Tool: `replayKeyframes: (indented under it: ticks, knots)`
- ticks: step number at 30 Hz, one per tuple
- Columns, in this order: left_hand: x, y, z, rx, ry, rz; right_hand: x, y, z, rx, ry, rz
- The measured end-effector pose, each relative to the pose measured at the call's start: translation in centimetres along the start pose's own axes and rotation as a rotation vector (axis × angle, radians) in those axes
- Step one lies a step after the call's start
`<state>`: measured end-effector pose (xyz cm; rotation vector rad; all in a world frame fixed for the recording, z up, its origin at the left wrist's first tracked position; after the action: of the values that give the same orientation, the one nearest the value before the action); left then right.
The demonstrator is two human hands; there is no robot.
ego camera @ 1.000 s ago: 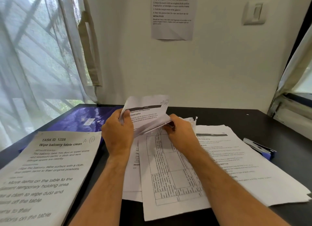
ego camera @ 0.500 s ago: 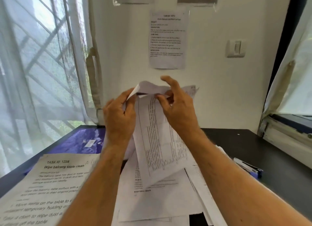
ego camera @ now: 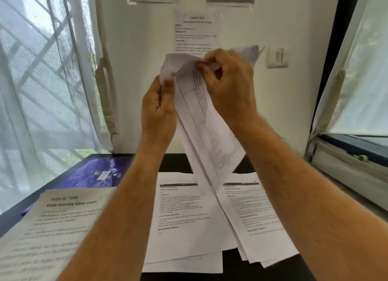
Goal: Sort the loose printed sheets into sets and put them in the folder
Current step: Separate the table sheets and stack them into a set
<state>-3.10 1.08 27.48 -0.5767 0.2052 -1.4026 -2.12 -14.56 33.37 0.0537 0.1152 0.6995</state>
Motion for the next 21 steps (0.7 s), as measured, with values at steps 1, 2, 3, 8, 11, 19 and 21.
replayKeyframes:
  ticks: [1,2,3,8,11,19,21]
  knots:
    - [0.4,1.7,-0.9,-0.084,0.003,-0.012,0.7,-1.0,-1.2,0.036,0.07,-0.039]
    - [0.7,3.5,-2.0,-0.177,0.015,-0.024,1.4,-2.1,-2.6,0.078,0.145,-0.075]
    - [1.0,5.3,-3.3,-0.266,0.038,-0.042,2.0,-3.2,-4.1,0.125,0.224,-0.11]
    - [2.6,13.8,-10.8,-0.613,0.178,-0.045,3.7,-9.0,-13.1,0.352,0.527,-0.229]
    - [2.8,16.9,-14.0,-0.671,0.176,0.007,4.0,-11.2,-17.0,0.393,0.632,-0.263]
    - [3.0,19.7,-17.9,-0.79,0.282,0.12,5.4,-14.6,-23.0,0.502,0.926,-0.228]
    - [2.8,19.8,-18.5,-0.843,0.284,0.147,5.0,-15.2,-23.7,0.521,0.927,-0.212]
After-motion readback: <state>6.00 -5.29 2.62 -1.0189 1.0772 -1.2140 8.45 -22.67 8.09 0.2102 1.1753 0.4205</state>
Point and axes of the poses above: each hand's wrist, its own z-axis towards the middle knuckle, its own x-axis out of the palm, y = z × x, the point moved 8 cm from there along z, towards the middle knuckle, and after that the axes turned 9 degrees about -z, right-handed, at the moved point
